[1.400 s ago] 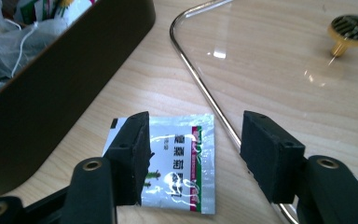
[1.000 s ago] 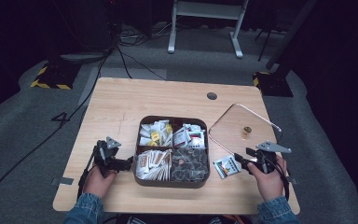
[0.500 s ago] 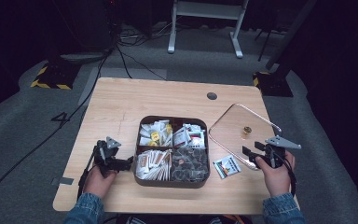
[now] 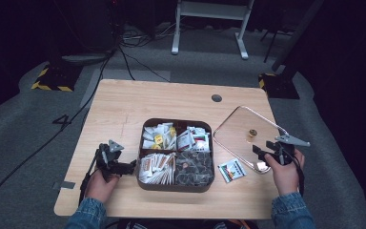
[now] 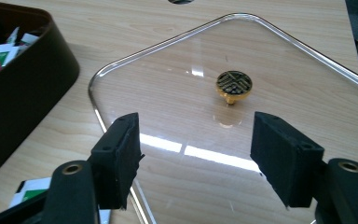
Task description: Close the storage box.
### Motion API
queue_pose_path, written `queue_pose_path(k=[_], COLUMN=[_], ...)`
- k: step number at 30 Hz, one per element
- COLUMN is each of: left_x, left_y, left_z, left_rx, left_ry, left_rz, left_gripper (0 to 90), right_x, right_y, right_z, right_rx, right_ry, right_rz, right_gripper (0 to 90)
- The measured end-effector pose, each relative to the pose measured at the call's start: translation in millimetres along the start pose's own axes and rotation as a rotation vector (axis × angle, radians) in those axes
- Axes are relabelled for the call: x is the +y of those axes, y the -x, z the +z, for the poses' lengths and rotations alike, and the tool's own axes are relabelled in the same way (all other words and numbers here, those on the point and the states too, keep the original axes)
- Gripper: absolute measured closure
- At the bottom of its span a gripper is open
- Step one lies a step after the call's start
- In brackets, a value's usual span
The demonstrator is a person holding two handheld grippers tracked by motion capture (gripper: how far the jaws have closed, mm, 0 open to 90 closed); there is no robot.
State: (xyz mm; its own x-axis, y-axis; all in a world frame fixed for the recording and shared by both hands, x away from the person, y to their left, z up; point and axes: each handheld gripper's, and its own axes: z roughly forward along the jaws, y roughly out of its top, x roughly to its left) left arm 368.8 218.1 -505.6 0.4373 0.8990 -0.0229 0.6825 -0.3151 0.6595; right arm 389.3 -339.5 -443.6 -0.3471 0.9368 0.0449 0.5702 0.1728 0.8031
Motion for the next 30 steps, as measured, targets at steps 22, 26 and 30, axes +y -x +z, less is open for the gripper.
queue_pose_path(k=[22,26,30], left_x=[0.0,-0.1,0.0], left_y=[0.0,0.1,0.0], left_z=[0.0,0.2,0.0], left_rx=[0.0,0.002,0.0], left_ry=[0.0,0.003,0.0], left_rz=[0.0,0.0,0.0], left_gripper=[0.6,0.6,0.6], right_x=[8.6,14.0,17.8], right_y=[30.2,30.4,28.8], right_z=[67.4,77.1,90.1], right_rx=[-0.068,-0.06,-0.063], right_ry=[-0.114,-0.123,-0.145], right_rz=[0.003,0.0,-0.024], right_gripper=[37.1,40.0,46.1])
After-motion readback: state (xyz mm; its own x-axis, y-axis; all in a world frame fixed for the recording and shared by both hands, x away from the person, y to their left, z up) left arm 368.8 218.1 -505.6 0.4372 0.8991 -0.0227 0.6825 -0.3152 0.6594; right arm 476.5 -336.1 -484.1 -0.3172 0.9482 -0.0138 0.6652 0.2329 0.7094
